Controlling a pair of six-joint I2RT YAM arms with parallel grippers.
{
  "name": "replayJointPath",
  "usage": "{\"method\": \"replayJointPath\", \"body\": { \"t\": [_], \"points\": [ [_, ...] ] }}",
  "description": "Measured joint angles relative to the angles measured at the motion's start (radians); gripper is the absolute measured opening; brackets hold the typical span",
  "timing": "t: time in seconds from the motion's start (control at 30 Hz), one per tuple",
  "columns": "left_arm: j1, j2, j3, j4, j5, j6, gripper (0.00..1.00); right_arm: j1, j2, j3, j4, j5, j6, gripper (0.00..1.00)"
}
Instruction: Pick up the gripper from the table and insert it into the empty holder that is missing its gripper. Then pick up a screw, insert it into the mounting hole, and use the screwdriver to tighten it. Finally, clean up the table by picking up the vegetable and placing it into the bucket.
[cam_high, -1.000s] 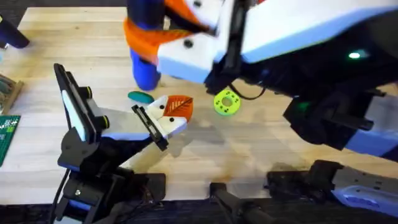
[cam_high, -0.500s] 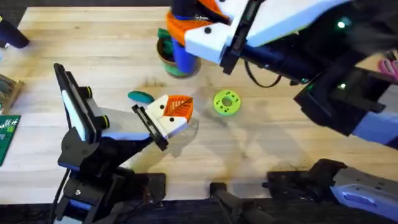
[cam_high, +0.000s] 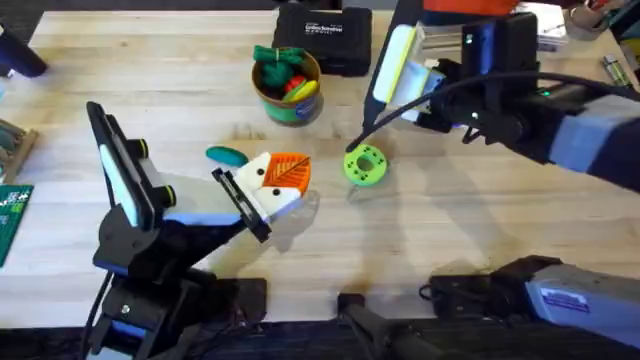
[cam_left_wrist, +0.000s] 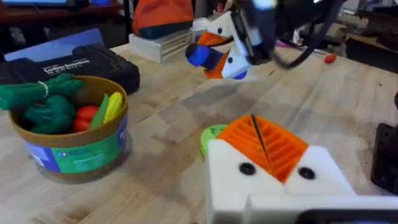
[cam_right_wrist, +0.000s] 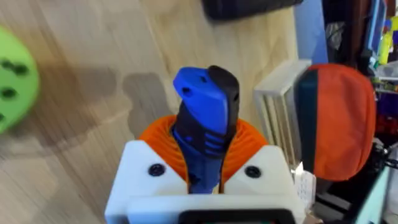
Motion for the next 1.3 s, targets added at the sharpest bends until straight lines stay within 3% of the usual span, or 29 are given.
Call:
{"method": "replayJointPath", "body": {
  "t": [0.2,0.47,0.63,0.7,0.83,0.87,0.97,1.07,1.3],
  "points": [
    [0.0,0.0,0.0,0.0,0.0,0.0,0.004,-0.064,0.123,0.0,0.004,0.068,-0.13,0.19],
    [0.0,0.0,0.0,0.0,0.0,0.0,0.004,-0.054,0.191,0.003,-0.041,0.095,-0.182,0.206],
    [0.0,0.0,0.0,0.0,0.0,0.0,0.004,-0.039,0.184,0.032,-0.122,0.105,-0.18,0.902],
    [0.0,0.0,0.0,0.0,0.0,0.0,0.004,-0.036,0.177,0.043,-0.151,0.108,-0.15,0.985],
    [0.0,0.0,0.0,0.0,0.0,0.0,0.005,-0.034,0.176,0.043,-0.165,0.124,-0.005,0.991],
    [0.0,0.0,0.0,0.0,0.0,0.004,0.053,-0.034,0.175,0.043,-0.167,0.127,0.036,0.991],
    [0.0,0.0,0.0,0.0,0.0,0.002,0.456,-0.033,0.159,0.042,-0.186,0.118,0.157,0.994],
    [0.0,0.0,0.0,0.0,0.0,-0.001,0.98,-0.031,0.085,0.042,-0.194,0.069,0.312,0.994],
    [0.0,0.0,0.0,0.001,-0.014,0.002,0.985,-0.031,-0.051,0.059,-0.194,-0.055,0.449,0.994]
  ]
}}
